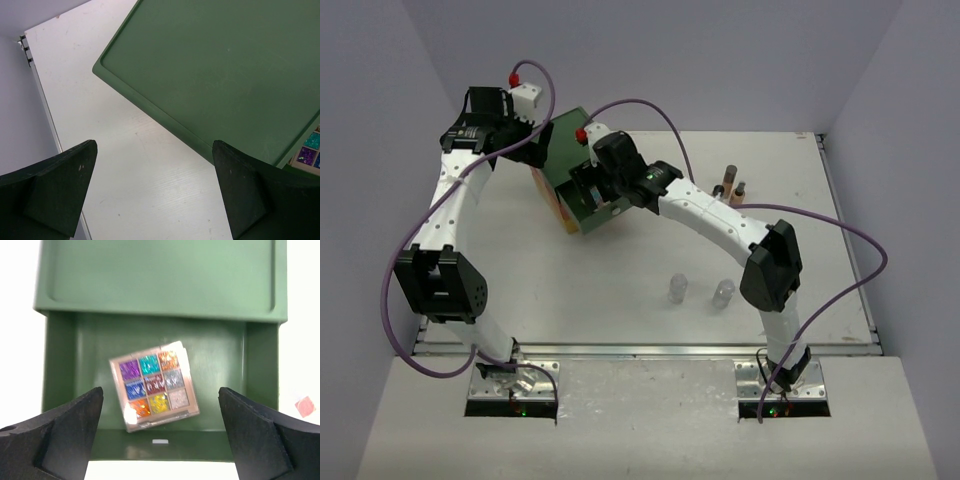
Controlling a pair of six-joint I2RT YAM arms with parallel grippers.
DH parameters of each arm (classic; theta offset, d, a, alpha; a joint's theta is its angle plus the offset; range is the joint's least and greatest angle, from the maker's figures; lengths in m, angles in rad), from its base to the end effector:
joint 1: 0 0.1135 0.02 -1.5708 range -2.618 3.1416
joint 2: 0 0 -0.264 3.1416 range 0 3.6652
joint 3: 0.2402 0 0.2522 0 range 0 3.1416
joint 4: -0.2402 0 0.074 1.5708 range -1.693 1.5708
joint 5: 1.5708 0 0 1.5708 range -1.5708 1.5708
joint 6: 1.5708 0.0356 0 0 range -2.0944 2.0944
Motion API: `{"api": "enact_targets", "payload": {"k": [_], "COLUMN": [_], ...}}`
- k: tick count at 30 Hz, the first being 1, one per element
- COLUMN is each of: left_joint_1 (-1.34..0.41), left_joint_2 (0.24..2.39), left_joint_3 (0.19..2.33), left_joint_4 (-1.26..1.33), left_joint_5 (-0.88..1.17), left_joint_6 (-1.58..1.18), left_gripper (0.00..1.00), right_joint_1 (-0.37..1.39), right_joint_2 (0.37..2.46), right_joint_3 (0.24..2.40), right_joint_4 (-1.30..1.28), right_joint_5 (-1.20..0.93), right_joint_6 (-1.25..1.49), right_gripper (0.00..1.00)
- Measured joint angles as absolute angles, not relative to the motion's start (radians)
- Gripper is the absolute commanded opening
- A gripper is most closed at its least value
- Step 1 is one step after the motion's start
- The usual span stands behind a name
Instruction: Organize the makeup
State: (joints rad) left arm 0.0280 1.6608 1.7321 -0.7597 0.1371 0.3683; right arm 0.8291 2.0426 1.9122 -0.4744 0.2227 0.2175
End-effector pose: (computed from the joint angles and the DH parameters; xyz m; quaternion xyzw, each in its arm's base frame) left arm 0.3682 0.0054 0.3843 0.1816 0.8841 0.0231 0.4299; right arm 0.3301 0.3487 0.3145 -0.2157 0.8548 0.1454 0.4490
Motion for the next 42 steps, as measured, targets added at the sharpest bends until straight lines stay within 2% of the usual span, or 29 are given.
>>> {"api": "enact_targets", "payload": {"k": [6,11,14,18,22,29,42], "left_joint_1": [0.028,0.028,0.028,0.028,0.028,0.028,0.028], "left_joint_2": [1.664,1.665,1.664,1.665,1.665,1.664,1.664], "left_joint_3": [1.732,1.732,1.727,1.720,1.720,1.708,1.661], "left_joint_4": [-0.760,-0.760,-0.759,-0.760,-0.759,-0.758,-0.735], "left_joint_5": [0.138,0.138,0.139,0.139,0.139,0.133,0.134], "left_joint_6": [0.369,0.369,0.374,0.380,0.384,0.390,0.387], "left_gripper": [0.98,0.98,0.98,0.98,0.99,0.99,0.99], "right_joint_1": [0.828,0.784,0.668,0.402,0.277,0.316,0.314], "right_joint_2": [2.026,1.908,1.779,1.703,1.793,2.034,2.291], "right_joint_3": [1.982,1.966,1.898,1.877,1.946,1.975,1.935], "right_joint_4": [-0.473,-0.493,-0.494,-0.492,-0.559,-0.657,-0.689], "right_joint_5": [0.151,-0.013,-0.176,-0.356,-0.386,-0.309,-0.160], "right_joint_6": [0.145,0.001,-0.043,-0.063,-0.109,-0.192,-0.255], "right_gripper": [0.99,0.99,0.99,0.99,0.99,0.99,0.99]}}
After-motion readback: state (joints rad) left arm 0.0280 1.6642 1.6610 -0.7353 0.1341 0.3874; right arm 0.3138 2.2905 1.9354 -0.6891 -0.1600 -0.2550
